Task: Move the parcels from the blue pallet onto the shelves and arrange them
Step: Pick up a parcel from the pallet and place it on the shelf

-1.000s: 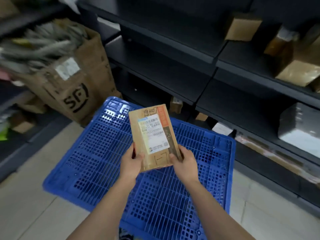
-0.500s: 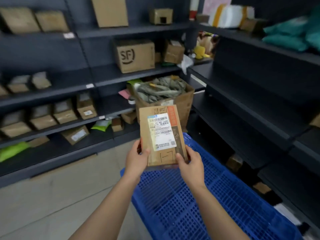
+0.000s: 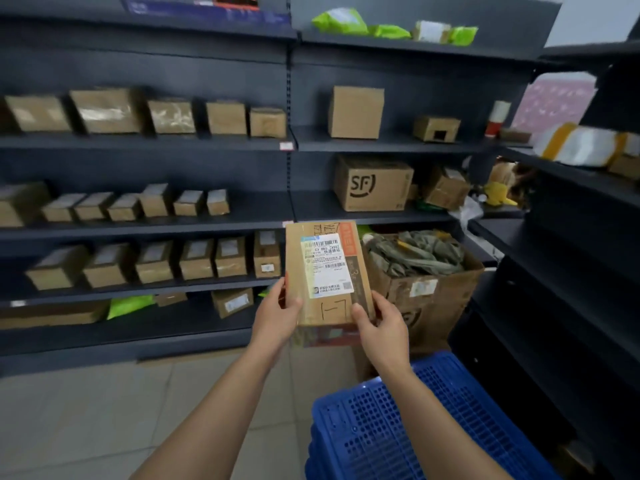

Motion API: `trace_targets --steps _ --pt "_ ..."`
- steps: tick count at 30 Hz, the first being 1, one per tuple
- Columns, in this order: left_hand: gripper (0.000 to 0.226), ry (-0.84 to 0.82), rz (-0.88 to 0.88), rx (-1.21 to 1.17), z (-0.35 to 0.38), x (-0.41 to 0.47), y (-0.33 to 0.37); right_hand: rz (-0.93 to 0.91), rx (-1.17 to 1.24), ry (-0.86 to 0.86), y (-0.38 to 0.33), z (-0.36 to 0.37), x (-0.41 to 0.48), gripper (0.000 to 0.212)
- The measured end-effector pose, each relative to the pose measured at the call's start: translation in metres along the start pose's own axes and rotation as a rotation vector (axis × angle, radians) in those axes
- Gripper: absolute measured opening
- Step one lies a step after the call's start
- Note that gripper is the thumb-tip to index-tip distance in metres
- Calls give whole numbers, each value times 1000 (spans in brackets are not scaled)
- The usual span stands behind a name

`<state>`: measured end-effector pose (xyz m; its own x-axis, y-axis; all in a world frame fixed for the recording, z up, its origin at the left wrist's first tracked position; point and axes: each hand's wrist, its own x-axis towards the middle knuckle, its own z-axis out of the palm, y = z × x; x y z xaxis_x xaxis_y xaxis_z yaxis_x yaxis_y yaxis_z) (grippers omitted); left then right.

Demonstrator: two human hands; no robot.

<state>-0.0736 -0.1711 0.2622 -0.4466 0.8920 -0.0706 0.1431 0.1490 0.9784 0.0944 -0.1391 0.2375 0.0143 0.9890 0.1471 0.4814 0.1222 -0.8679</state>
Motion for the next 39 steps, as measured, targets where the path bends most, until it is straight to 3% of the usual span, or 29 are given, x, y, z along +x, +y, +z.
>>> trace_targets --steps 6,18,27,39 --pt "41 44 9 -42 -56 61 14 -67 20 -19 -51 60 44 46" --pt "51 -5 -21 -17 -139 188 14 -67 35 -133 -101 178 137 38" --pt "50 19 -116 -4 -151 305 -4 -31 22 -238 -103 253 238 24" --pt "53 -29 -170 55 -139 463 -6 4 -16 -327 -101 326 390 28"
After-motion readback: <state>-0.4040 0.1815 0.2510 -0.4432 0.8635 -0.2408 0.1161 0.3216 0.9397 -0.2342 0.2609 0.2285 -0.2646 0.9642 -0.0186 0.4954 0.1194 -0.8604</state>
